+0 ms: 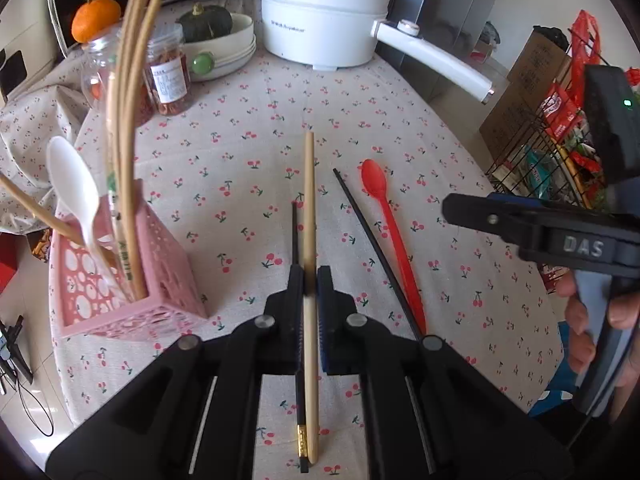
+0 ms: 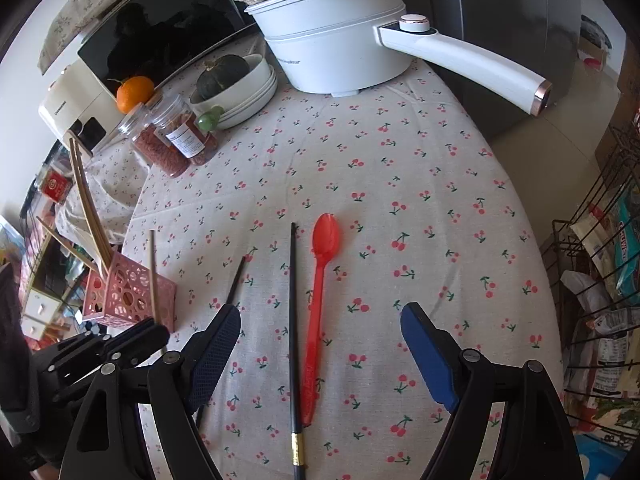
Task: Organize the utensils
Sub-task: 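Lift the wooden chopstick with the left tool while the right tool grasps a black chopstick, then carry the wooden and black chopsticks over the pink holder and release them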
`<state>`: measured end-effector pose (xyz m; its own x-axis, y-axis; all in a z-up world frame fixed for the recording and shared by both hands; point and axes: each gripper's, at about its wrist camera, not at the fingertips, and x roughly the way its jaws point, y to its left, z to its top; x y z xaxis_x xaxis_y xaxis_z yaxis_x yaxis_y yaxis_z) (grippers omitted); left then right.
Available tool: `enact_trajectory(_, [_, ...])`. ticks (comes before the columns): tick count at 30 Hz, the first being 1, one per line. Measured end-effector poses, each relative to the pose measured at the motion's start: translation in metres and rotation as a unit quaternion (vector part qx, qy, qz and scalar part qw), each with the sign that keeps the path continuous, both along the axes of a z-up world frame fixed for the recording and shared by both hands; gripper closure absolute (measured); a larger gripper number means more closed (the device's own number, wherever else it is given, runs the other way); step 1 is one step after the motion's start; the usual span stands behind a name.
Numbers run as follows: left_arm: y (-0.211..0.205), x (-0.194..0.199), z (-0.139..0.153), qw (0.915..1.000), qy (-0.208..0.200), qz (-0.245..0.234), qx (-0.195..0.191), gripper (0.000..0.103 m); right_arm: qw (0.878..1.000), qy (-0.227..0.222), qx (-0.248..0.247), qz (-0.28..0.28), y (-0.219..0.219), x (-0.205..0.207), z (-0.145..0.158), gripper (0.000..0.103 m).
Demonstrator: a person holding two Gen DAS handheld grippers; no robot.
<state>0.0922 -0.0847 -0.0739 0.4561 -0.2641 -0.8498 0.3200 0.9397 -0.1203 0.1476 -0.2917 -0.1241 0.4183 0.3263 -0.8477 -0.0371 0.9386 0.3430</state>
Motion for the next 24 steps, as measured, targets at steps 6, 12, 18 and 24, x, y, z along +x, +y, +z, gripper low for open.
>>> enact_trajectory(6, [0.034,-0.031,0.028,0.9976,-0.064,-0.004,-0.029,0.096,0.999,0.02,0.008,0.046,0.033,0.01,-0.014,0.047])
enact_trajectory(12, [0.053,-0.033,0.04,0.9955,-0.068,-0.005,-0.066,0.096,0.996,0.05,-0.026,0.065,0.056,0.022,-0.039,0.081])
enact_trajectory(18, [0.072,-0.034,0.042,0.9943,-0.055,0.006,-0.091,0.096,0.995,0.066,-0.044,0.055,0.06,0.032,-0.054,0.085])
enact_trajectory(24, [0.087,-0.041,0.05,0.9925,-0.067,0.021,-0.1,0.096,0.99,0.065,-0.105,0.071,0.075,0.03,-0.063,0.096])
